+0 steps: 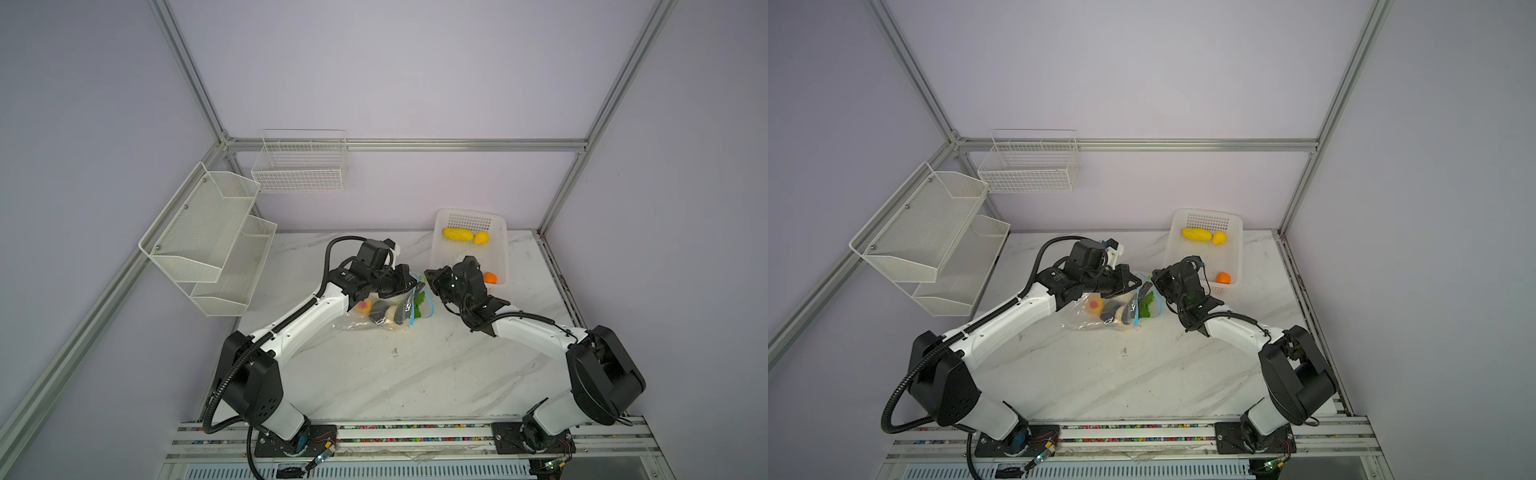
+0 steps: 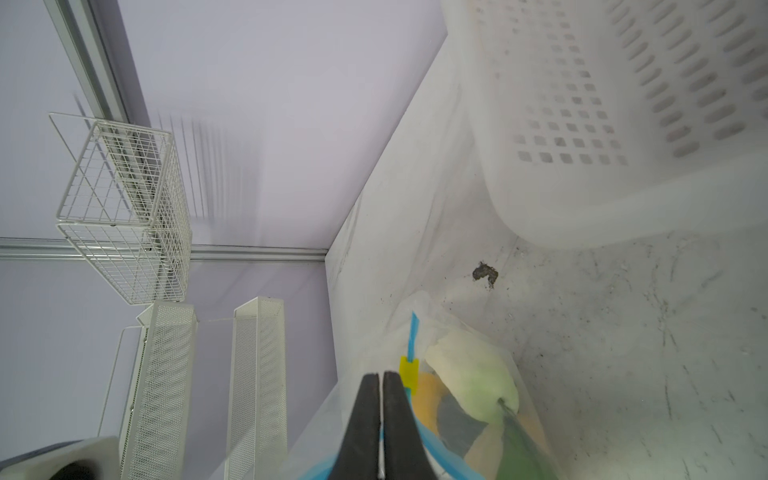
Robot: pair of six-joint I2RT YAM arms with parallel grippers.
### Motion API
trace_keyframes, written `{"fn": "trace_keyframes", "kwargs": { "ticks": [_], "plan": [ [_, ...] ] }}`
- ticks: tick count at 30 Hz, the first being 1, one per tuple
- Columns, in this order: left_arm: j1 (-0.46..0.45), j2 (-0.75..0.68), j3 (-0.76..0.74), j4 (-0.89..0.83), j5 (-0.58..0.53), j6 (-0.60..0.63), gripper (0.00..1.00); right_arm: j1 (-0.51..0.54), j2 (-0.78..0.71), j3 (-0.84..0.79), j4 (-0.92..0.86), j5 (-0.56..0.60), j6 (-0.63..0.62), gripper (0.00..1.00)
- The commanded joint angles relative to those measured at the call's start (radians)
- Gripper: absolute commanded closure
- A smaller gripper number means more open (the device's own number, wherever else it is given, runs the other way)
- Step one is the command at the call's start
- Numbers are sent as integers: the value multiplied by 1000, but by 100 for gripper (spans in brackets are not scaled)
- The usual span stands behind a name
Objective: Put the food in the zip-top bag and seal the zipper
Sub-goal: 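Lower the dark eggplant into the bag beside the left gripper, then open the right gripper to release the eggplant inside the bag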
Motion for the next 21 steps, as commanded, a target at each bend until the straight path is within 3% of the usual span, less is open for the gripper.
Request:
{"fn": "trace_keyframes", "kwargs": {
  "ticks": [1,9,21],
  "plan": [
    [4,-39,43,54,5,-5,100,16,-28,-20,46,39,103,96],
    [1,-50,28,61,0,-10,100,22,-21,-28,85,68,173,96],
    [-11,-58,19,65,3,-16,100,3,-23,-1,81,227,162,98]
  ]
}}
